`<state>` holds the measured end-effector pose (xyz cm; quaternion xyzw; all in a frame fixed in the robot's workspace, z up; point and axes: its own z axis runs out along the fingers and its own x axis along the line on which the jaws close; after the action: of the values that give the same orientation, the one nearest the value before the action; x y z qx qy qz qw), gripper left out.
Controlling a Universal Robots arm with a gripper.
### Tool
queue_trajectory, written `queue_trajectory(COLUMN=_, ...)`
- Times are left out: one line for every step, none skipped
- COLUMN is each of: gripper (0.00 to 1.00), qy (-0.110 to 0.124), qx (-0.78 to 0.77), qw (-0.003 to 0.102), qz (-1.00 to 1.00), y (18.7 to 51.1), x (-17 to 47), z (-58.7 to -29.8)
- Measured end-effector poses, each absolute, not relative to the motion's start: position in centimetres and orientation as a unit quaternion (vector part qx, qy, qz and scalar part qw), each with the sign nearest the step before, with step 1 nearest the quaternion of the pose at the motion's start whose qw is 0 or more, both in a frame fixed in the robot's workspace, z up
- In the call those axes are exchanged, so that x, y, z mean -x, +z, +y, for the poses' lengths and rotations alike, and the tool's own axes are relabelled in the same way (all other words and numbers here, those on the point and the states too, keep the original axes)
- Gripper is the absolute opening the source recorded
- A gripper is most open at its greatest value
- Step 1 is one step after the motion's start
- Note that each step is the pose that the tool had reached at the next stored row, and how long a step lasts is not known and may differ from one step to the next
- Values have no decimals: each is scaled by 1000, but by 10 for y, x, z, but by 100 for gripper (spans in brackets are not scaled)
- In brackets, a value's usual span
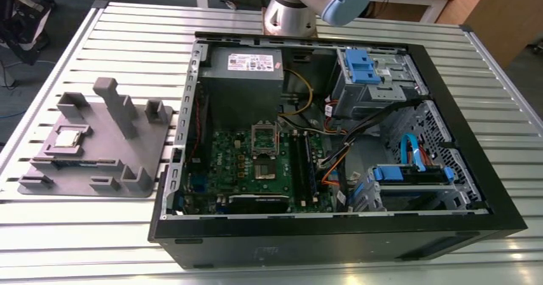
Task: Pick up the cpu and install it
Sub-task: 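Reach for the cpu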
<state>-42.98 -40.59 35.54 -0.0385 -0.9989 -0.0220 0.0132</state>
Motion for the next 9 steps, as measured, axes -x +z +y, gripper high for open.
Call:
queue_trajectory(gripper=11, qy=-22, qx=39, qw=13, qz=-999, y=355, x=430, z=-406)
queue_trajectory(gripper=11, qy=-22, qx=38, qw=13, qz=-999, y=355, x=430, z=-406)
queue_trajectory(gripper=11, qy=-22, qx=38, qw=13, qz=-999, y=354, x=430, z=-406)
queue_trajectory(gripper=11, qy=-22, qx=39, qw=13, qz=-999, y=353, x=430, z=-406)
queue_trajectory(gripper=11, qy=-22, qx=39, qw=13, qz=-999, y=352, x=430, z=-406)
queue_trajectory(gripper=11, qy=-22, qx=39, qw=13, qz=-999, y=351, x=431, z=-406)
queue_trajectory(gripper=11, qy=-22, qx=39, qw=13, qz=-999, y=349, x=431, z=-407)
queue_trajectory(gripper=11, qy=-22, qx=39, qw=13, qz=-999, y=348, x=431, z=-407)
queue_trajectory(gripper=11, qy=-22, qx=38, qw=13, qz=-999, y=346, x=431, z=-408)
